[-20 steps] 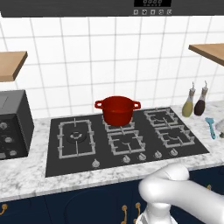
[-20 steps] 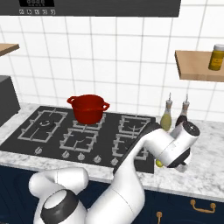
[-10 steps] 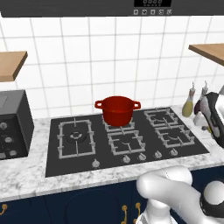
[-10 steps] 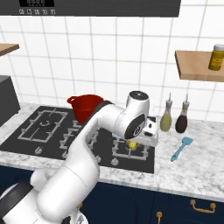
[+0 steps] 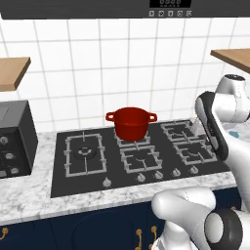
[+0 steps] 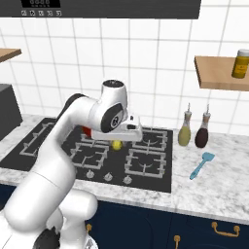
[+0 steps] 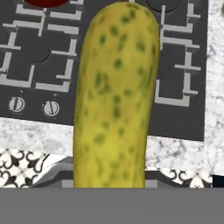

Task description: Put the carrot and cucumber in the pot. Retrieve the spatula and lightly stir the vegetables in the pot.

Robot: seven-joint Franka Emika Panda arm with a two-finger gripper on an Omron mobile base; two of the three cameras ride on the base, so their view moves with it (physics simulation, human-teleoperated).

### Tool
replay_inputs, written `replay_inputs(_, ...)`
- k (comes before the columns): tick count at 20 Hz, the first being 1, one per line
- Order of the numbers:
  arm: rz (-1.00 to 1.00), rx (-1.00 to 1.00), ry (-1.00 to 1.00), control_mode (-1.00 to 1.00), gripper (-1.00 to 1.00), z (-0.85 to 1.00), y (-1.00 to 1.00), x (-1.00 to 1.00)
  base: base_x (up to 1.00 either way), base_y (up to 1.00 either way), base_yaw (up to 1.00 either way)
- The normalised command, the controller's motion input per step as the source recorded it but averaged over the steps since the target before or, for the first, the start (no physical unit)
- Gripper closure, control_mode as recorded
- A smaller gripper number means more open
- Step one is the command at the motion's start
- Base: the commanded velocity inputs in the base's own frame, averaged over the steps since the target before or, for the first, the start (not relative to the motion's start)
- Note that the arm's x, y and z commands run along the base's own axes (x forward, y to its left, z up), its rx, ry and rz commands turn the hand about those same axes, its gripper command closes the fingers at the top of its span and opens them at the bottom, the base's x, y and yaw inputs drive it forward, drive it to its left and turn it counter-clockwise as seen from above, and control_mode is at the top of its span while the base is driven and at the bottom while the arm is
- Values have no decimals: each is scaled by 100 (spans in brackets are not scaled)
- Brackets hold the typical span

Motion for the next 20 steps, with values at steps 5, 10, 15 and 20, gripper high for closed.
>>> replay_inputs(5, 15, -3, 0, -100, 100, 14, 93, 63, 0, 0, 0)
replay_inputs(10, 9, -2, 0, -100, 100, 10, 64, 85, 0, 0, 0)
replay_inputs(15, 2, 0, 4, -100, 100, 0, 48, 87, 0, 0, 0)
replay_inputs(20, 0, 0, 0, -100, 100, 0, 49, 78, 0, 0, 0)
